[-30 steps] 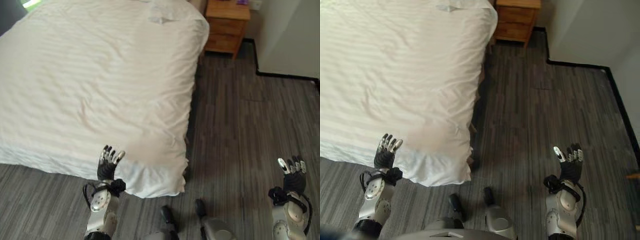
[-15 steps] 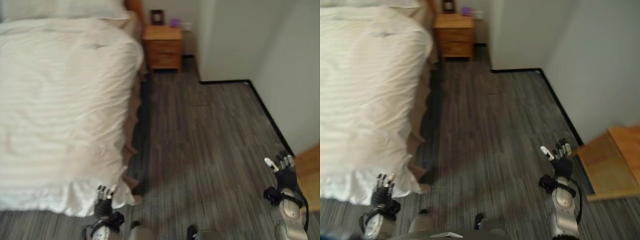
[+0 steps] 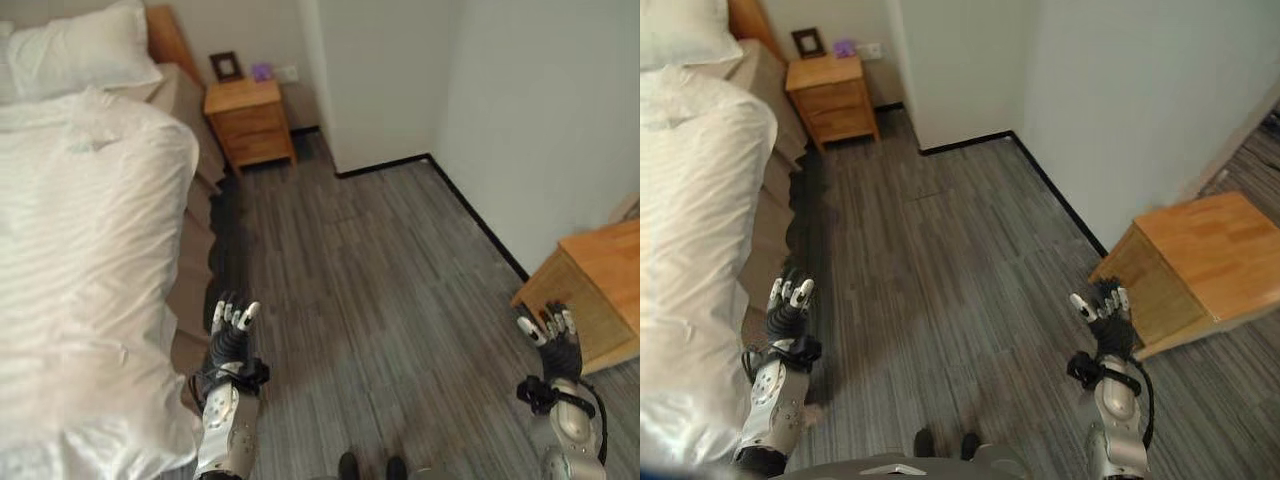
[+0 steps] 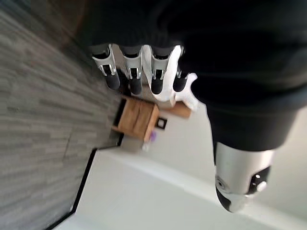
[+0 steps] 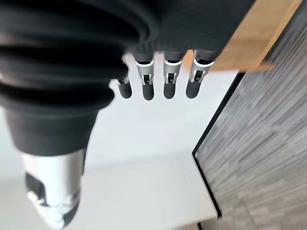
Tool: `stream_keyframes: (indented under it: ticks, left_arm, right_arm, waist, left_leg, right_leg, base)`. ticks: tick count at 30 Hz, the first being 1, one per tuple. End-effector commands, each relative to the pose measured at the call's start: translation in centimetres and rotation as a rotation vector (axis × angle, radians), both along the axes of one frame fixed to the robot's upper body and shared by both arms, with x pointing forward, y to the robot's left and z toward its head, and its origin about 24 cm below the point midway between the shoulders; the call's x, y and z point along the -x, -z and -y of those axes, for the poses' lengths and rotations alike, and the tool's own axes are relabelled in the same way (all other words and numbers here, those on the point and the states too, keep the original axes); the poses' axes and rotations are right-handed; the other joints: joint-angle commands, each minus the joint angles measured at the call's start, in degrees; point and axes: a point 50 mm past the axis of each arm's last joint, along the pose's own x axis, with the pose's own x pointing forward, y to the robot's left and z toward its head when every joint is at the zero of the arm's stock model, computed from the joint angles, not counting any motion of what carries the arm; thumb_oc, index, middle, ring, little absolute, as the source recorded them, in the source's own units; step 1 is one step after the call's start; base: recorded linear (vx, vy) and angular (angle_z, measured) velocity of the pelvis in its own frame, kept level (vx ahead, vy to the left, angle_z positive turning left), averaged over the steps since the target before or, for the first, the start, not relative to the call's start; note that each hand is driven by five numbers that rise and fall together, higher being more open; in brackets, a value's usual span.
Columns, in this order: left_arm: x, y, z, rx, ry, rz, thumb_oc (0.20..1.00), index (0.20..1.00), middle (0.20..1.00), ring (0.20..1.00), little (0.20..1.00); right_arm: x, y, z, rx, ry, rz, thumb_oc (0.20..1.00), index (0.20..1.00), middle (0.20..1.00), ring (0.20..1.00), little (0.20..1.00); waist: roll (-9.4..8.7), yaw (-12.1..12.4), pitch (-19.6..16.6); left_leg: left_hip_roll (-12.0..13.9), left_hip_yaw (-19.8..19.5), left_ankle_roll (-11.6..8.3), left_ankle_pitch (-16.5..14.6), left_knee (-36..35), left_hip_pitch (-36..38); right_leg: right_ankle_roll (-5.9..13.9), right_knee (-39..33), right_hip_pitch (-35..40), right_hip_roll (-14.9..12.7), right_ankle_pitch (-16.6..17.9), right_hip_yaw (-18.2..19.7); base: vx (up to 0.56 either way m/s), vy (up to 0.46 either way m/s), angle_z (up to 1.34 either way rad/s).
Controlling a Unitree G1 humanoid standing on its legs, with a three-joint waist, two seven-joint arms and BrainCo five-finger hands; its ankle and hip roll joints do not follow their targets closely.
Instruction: Making the bed.
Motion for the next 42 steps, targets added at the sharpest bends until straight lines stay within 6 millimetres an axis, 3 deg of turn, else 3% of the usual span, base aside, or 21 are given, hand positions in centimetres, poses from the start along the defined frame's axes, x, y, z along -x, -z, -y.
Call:
stream_keyframes:
  ticks: [1, 11, 12, 13, 14, 16, 17, 18, 19, 21, 23, 26, 28, 29, 32, 33, 36, 37, 39, 41, 42]
  left_arm:
    - [-0.8, -3.4, -2.3, -0.135, -0.012, 0.136, 1.000, 1.000, 1.000, 1.000, 1.000]
    - [0.1, -2.4, -3.2, -0.141, -0.070, 0.079, 1.000, 1.000, 1.000, 1.000, 1.000]
    - [0.0, -3.0, -2.9, -0.228, 0.060, 0.035, 1.000, 1.000, 1.000, 1.000, 1.000]
    - [-0.4, -3.0, -2.3, -0.211, 0.078, 0.044, 1.000, 1.000, 1.000, 1.000, 1.000]
    - [-0.8, -3.1, -1.2, -0.183, 0.109, 0.061, 1.000, 1.000, 1.000, 1.000, 1.000]
    - [-1.1, -3.1, -0.6, -0.165, 0.127, 0.065, 1.000, 1.000, 1.000, 1.000, 1.000]
    - [-1.1, -3.1, -0.6, -0.165, 0.127, 0.065, 1.000, 1.000, 1.000, 1.000, 1.000]
    - [-1.3, -3.3, -0.7, -0.168, 0.130, 0.078, 1.000, 1.000, 1.000, 1.000, 1.000]
    - [-1.1, -3.1, -1.2, -0.172, 0.115, 0.063, 1.000, 1.000, 1.000, 1.000, 1.000]
    - [-1.1, -2.8, -1.6, -0.168, 0.079, 0.044, 1.000, 1.000, 1.000, 1.000, 1.000]
    - [-1.2, -3.0, -1.8, -0.169, 0.070, 0.049, 1.000, 1.000, 1.000, 1.000, 1.000]
    - [-1.3, -4.9, -3.2, -0.253, 0.046, 0.103, 1.000, 1.000, 1.000, 1.000, 1.000]
    - [-0.8, -5.0, -4.4, -0.306, 0.010, 0.088, 1.000, 1.000, 1.000, 1.000, 1.000]
    - [-0.8, -5.0, -4.4, -0.306, 0.009, 0.088, 1.000, 1.000, 1.000, 1.000, 1.000]
    - [-0.4, -4.3, -4.9, -0.322, -0.011, 0.043, 1.000, 1.000, 1.000, 1.000, 1.000]
    - [-0.4, -4.3, -4.9, -0.323, -0.012, 0.043, 1.000, 1.000, 1.000, 1.000, 1.000]
    - [-0.2, -3.9, -4.6, -0.288, -0.019, 0.035, 1.000, 1.000, 1.000, 1.000, 1.000]
    - [-0.2, -3.9, -4.6, -0.288, -0.019, 0.035, 1.000, 1.000, 1.000, 1.000, 1.000]
    - [-0.3, -3.9, -4.4, -0.291, -0.012, 0.033, 1.000, 1.000, 1.000, 1.000, 1.000]
    - [-0.5, -4.0, -4.7, -0.310, -0.013, 0.024, 1.000, 1.000, 1.000, 1.000, 1.000]
    - [-0.5, -4.0, -4.7, -0.315, -0.008, 0.020, 1.000, 1.000, 1.000, 1.000, 1.000]
  right_arm:
    - [-1.0, -1.8, 0.1, 0.024, 0.000, 0.104, 1.000, 1.000, 1.000, 1.000, 1.000]
    - [-1.5, -1.8, 0.3, 0.000, 0.008, 0.112, 1.000, 1.000, 1.000, 1.000, 1.000]
    - [-0.3, -2.0, 0.5, -0.119, 0.030, 0.141, 1.000, 1.000, 1.000, 1.000, 1.000]
    - [-0.3, -1.9, 0.8, -0.042, 0.021, 0.098, 1.000, 1.000, 1.000, 1.000, 1.000]
    - [0.0, -1.9, 1.5, -0.022, 0.060, 0.079, 1.000, 1.000, 1.000, 1.000, 1.000]
    - [1.0, -1.0, 2.5, -0.134, 0.166, 0.099, 1.000, 1.000, 1.000, 1.000, 1.000]
    - [1.0, -1.0, 2.5, -0.134, 0.166, 0.099, 1.000, 1.000, 1.000, 1.000, 1.000]
    - [1.7, -0.6, 3.1, -0.144, 0.216, 0.090, 1.000, 1.000, 1.000, 1.000, 1.000]
    - [2.7, 0.2, 3.8, -0.125, 0.255, 0.039, 1.000, 1.000, 1.000, 1.000, 1.000]
    - [3.1, 0.9, 4.6, -0.097, 0.276, -0.021, 1.000, 1.000, 1.000, 1.000, 1.000]
    - [3.2, 1.0, 4.9, -0.059, 0.268, -0.055, 1.000, 1.000, 1.000, 1.000, 1.000]
    - [2.6, 0.1, 5.5, 0.065, 0.225, -0.084, 1.000, 1.000, 1.000, 1.000, 1.000]
    - [0.6, -1.2, 4.3, 0.154, 0.108, -0.053, 1.000, 1.000, 1.000, 1.000, 1.000]
    - [0.6, -1.2, 4.3, 0.154, 0.108, -0.053, 1.000, 1.000, 1.000, 1.000, 1.000]
    - [-2.5, -2.9, 0.5, 0.111, -0.048, 0.070, 1.000, 1.000, 1.000, 1.000, 1.000]
    - [-2.5, -2.9, 0.5, 0.110, -0.049, 0.070, 1.000, 1.000, 1.000, 1.000, 1.000]
    - [-4.0, -3.6, -3.1, -0.011, -0.171, 0.151, 1.000, 1.000, 1.000, 1.000, 1.000]
    - [-4.0, -3.6, -3.1, -0.011, -0.172, 0.151, 1.000, 1.000, 1.000, 1.000, 1.000]
    - [-4.1, -3.6, -3.8, -0.001, -0.208, 0.146, 1.000, 1.000, 1.000, 1.000, 1.000]
    - [-3.7, -3.8, -3.3, 0.056, -0.200, 0.134, 1.000, 1.000, 1.000, 1.000, 1.000]
    - [-3.5, -3.6, -3.1, 0.052, -0.187, 0.127, 1.000, 1.000, 1.000, 1.000, 1.000]
  waist:
    - [-1.28, 0.7, 0.2]
    - [-1.85, 1.4, -1.9]
    - [-5.04, 2.3, 1.9]
    - [-4.87, 2.4, 2.9]
    - [-5.05, 2.2, 4.3]
    - [-5.24, 0.4, 3.3]
    - [-5.24, 0.4, 3.3]
    - [-5.01, -0.4, 2.3]
    - [-3.62, -2.3, -0.3]
    - [-2.33, -3.1, -1.9]
    - [-2.07, -3.4, -2.2]
    - [-2.10, -2.8, -2.8]
    - [-2.22, -1.1, -3.6]
    - [-2.22, -1.1, -3.6]
    - [-2.16, 1.5, -3.9]
    - [-2.21, 1.4, -3.8]
    - [-2.23, 3.2, -3.0]
    - [-2.25, 3.2, -3.0]
    - [-2.20, 3.7, -1.8]
    - [-2.37, 3.1, 1.5]
    - [-2.41, 2.6, 2.0]
  left_leg:
    - [-5.2, 0.5, 2.42, -4.7, -1.6, 0.6]
    - [-5.3, -0.9, 2.65, -5.4, -1.6, 2.6]
    - [0.7, 9.3, 0.28, -6.9, 8.2, -5.6]
    - [0.4, 6.9, 0.10, -6.8, 10.4, -6.5]
    - [-0.4, 3.9, 0.18, -8.7, 15.5, -6.9]
    - [2.6, 9.7, 0.92, -11.6, 18.8, -5.1]
    - [2.6, 9.8, 0.92, -11.6, 18.8, -5.1]
    - [4.0, 12.5, 0.89, -11.9, 18.9, -3.0]
    - [4.0, 16.4, 0.25, -12.4, 10.6, 3.2]
    - [2.4, 15.5, 0.24, -10.2, 1.3, 5.8]
    - [1.8, 14.1, 0.50, -9.2, -1.1, 6.4]
    - [0.9, 12.4, 1.22, -8.9, -1.5, 6.8]
    - [0.1, 10.9, 1.93, -9.0, -1.7, 7.1]
    - [0.1, 10.8, 1.93, -9.0, -1.7, 7.1]
    - [-1.0, 9.2, 3.00, -9.3, -1.4, 7.1]
    - [-1.0, 9.2, 3.02, -9.3, -1.4, 7.1]
    - [-1.8, 8.4, 3.94, -9.8, -1.0, 7.5]
    - [-1.8, 8.4, 3.97, -9.8, -1.0, 7.5]
    - [-2.1, 7.9, 4.86, -10.2, -0.5, 7.6]
    - [-3.9, 7.1, 7.24, -10.8, -1.0, 9.4]
    - [-4.2, 7.0, 7.54, -11.1, -1.6, 10.5]
  right_leg:
    - [4.52, -8.6, 4.5, -2.1, 3.1, 7.9]
    - [4.04, -8.6, 6.6, -2.2, 2.1, 7.2]
    - [3.32, -6.2, 7.6, -4.1, -0.8, -0.3]
    - [2.83, -5.4, 7.5, -4.0, -0.7, 0.1]
    - [2.60, -4.5, 7.1, -4.4, -0.2, 0.7]
    - [2.96, -4.7, 6.8, -4.8, 0.3, 0.1]
    - [2.96, -4.7, 6.8, -4.8, 0.3, 0.2]
    - [3.04, -4.9, 6.8, -4.8, 0.3, 0.0]
    - [3.88, -5.3, 6.6, -4.5, -0.2, -1.0]
    - [4.40, -5.5, 5.9, -4.1, 0.5, -1.9]
    - [4.52, -5.2, 5.6, -4.2, 0.7, -2.3]
    - [4.96, -4.6, 5.5, -4.9, 1.1, -2.6]
    - [5.39, -4.8, 6.2, -5.8, 1.4, -3.3]
    - [5.39, -4.8, 6.2, -5.8, 1.4, -3.3]
    - [5.95, -4.1, 6.7, -7.1, 1.5, -4.4]
    - [5.98, -4.0, 6.8, -7.1, 1.4, -4.4]
    - [6.40, -1.6, 6.7, -8.4, 1.1, -5.3]
    - [6.42, -1.4, 6.6, -8.5, 0.9, -5.3]
    - [6.57, 4.6, 4.4, -9.8, 0.3, -5.4]
    - [7.01, 24.4, -3.4, -13.6, 4.1, -3.7]
    - [7.13, 27.9, -4.8, -13.8, 4.4, -2.9]
  base:
    - [0.03, 0.018, 0.19]
    - [0.01, 0.008, 0.02]
    - [-0.13, -0.050, 0.06]
    - [-0.38, -0.089, 0.06]
    - [-0.47, -0.099, 0.08]
    - [-0.26, -0.030, 0.13]
    - [-0.08, 0.014, -0.03]
    - [-0.03, 0.126, -0.13]
    - [-0.07, 0.187, -0.35]
    - [-0.11, 0.218, -0.06]
    - [-0.11, 0.161, 0.51]
    - [-0.07, 0.172, 0.32]
    - [-0.05, 0.202, 0.19]
    - [-0.05, 0.195, 0.21]
    - [-0.03, 0.214, 0.30]
    - [0.00, 0.123, 0.13]
    - [0.02, 0.166, 0.41]
    - [0.03, 0.170, 0.27]
    - [0.05, 0.160, 0.21]
    - [0.17, 0.255, 0.07]
    - [0.22, 0.155, 0.00]
